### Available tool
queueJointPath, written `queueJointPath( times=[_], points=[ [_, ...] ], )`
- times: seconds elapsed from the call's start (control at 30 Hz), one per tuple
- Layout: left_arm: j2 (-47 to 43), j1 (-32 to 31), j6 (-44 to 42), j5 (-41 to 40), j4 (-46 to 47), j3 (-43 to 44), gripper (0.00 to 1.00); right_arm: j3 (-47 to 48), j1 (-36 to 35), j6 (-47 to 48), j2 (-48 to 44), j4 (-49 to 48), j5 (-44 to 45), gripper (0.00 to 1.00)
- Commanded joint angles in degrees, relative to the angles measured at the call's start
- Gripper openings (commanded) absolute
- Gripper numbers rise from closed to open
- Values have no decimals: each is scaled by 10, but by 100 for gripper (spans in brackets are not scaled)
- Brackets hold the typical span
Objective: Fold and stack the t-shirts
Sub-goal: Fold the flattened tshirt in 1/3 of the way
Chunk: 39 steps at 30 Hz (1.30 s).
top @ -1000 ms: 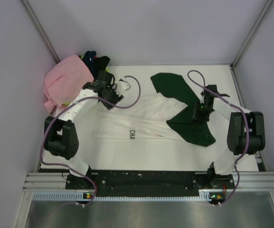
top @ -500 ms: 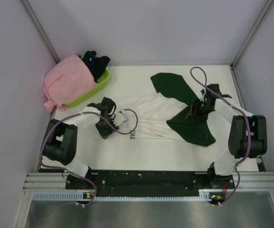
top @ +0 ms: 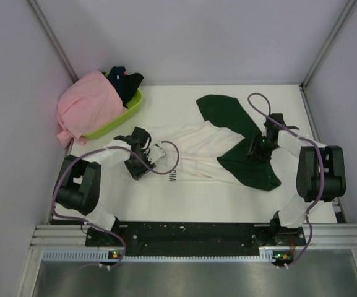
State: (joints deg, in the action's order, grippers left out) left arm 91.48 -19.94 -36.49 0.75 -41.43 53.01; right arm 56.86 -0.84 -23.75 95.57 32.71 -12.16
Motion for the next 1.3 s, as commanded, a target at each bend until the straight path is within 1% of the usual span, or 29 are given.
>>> queueJointPath(
  times=[0.0,0.07,0.13,0.17,0.23,0.3,0.4,0.5,0.73,0.8,0.87,0.9,0.97,1.03,1.13,1.2,1.27],
  points=[
    [-4,-1,-1,2,22,-11,50,11,5,12,20,-11,31,40],
    [-3,-1,-2,-1,21,-7,50,14,5,14,33,-12,13,29],
    [-8,-1,-2,0,20,-6,50,16,5,15,32,-11,13,7],
    [-10,-1,-2,2,17,-5,50,16,5,15,23,-10,16,0],
    [-13,-1,-2,6,10,-4,50,22,4,17,4,-4,20,0],
    [-10,-1,-5,4,10,-5,50,39,-2,21,-21,16,42,0],
    [0,-1,-6,-2,13,-5,50,83,-21,34,-40,48,69,0],
    [5,0,-8,-2,14,-5,50,119,-37,45,-26,73,71,0],
    [5,-1,-11,-2,7,-1,50,210,-63,65,39,110,70,1],
    [3,-1,-13,-2,6,-4,50,217,-63,71,51,125,72,3],
    [2,0,-12,-2,6,-6,50,200,-63,78,47,126,87,5],
    [2,-1,-12,-2,7,-8,50,189,-63,84,45,126,92,5],
    [3,0,-13,-2,6,-8,50,184,-63,96,44,120,83,0],
    [4,1,-14,2,-5,0,50,189,-63,99,41,121,73,0],
    [-9,5,-18,46,-56,40,50,193,-63,96,23,124,73,0],
    [-29,19,-25,89,-95,85,50,186,-63,99,5,135,74,0],
    [-42,42,-31,147,-125,153,51,166,-63,103,-9,140,70,0]
  ],
)
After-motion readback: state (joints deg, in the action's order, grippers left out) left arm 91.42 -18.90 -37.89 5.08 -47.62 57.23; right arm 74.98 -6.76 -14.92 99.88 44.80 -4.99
